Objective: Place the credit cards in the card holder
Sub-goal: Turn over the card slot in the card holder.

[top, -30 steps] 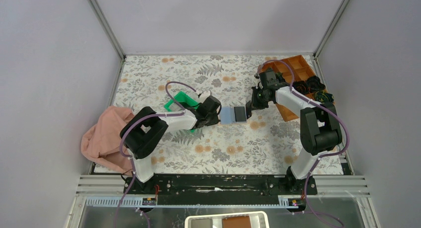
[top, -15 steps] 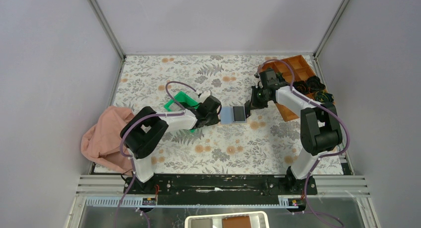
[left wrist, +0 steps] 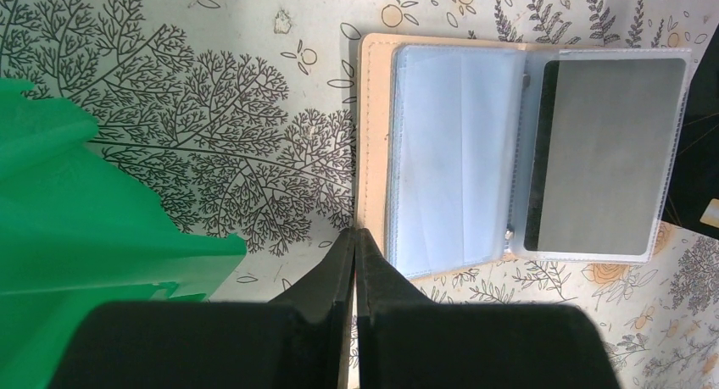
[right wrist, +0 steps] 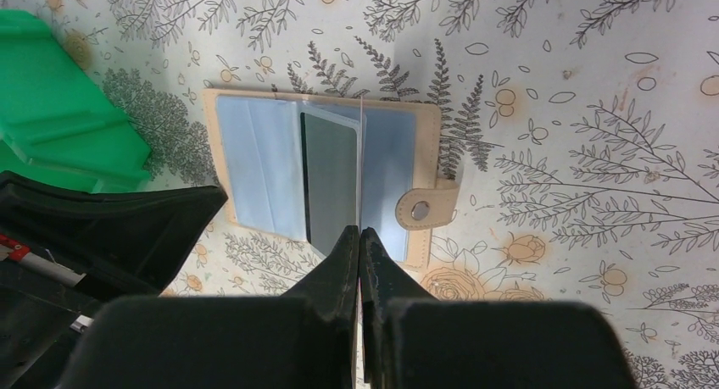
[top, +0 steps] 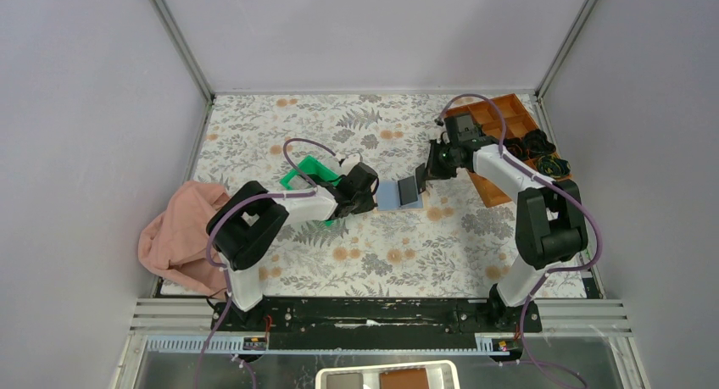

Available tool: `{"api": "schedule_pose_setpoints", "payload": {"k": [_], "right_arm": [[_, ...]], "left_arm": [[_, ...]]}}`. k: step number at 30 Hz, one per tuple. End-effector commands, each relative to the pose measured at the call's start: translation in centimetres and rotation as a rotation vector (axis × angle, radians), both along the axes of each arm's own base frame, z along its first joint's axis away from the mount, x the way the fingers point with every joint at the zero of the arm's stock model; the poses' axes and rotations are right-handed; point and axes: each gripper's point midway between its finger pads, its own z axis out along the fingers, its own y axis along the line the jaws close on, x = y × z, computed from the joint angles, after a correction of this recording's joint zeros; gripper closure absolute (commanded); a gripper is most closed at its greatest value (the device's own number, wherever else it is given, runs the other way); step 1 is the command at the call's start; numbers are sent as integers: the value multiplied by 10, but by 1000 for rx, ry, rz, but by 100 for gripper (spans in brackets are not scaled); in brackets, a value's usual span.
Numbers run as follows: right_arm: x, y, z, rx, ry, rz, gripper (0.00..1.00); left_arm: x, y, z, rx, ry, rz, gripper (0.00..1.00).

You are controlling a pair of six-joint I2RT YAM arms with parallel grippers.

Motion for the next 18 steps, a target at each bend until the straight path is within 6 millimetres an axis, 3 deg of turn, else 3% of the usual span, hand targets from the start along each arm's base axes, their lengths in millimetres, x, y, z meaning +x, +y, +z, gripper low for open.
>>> {"api": "schedule_pose_setpoints", "payload": {"k": [1,10,18], "right_arm": [[7,18,33,49,-68,30,100],[8,42,44,57,-87,74,100],[0,68,29,70,-55,125,100]], "left_arm": [[-51,58,-73,244,229,6,97],[-51,57,-73,247,230,5,97],[-50,57,-72,247,228,6,97]]}}
